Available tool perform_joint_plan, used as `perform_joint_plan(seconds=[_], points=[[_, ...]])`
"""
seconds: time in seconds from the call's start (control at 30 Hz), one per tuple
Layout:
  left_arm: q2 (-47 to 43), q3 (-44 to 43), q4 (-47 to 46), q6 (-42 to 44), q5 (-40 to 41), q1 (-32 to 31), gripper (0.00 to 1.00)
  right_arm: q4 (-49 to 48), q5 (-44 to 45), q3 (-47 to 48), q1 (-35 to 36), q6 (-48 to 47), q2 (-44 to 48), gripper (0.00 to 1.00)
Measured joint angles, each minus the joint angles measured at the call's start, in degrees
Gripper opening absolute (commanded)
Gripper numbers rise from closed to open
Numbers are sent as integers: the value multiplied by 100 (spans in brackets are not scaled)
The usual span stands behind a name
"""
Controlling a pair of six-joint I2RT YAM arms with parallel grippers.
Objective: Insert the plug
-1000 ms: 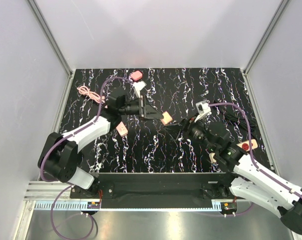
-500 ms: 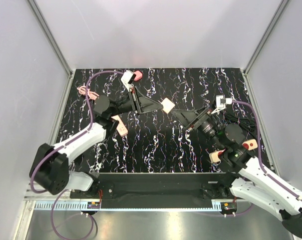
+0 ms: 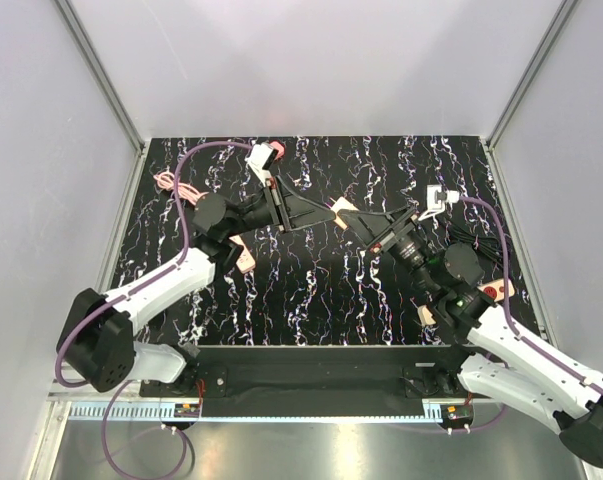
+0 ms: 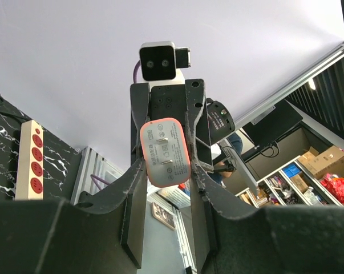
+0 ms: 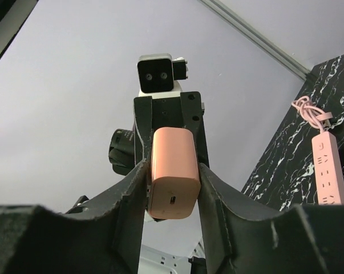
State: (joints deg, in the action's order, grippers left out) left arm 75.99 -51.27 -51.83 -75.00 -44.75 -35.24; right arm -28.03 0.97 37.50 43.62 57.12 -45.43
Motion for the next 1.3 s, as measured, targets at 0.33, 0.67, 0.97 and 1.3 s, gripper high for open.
perform_joint_plan(seconds=[0.33,0.67,0.97,1.3], points=[[175,46,-278,42,35,7,78,-251,37,-146,-22,120,-109,0],[-981,330,3609,1875,1423,651,95,2544,1150,369,22,-643,638,0],[-754,-1683,7344,4343,3687,372,99,6955,2964,2409,-710,-741,-70,0],[-343,-1681,8522,5289,4387,28,99,8703,1799,2575,-4572,-857,-1976,0]])
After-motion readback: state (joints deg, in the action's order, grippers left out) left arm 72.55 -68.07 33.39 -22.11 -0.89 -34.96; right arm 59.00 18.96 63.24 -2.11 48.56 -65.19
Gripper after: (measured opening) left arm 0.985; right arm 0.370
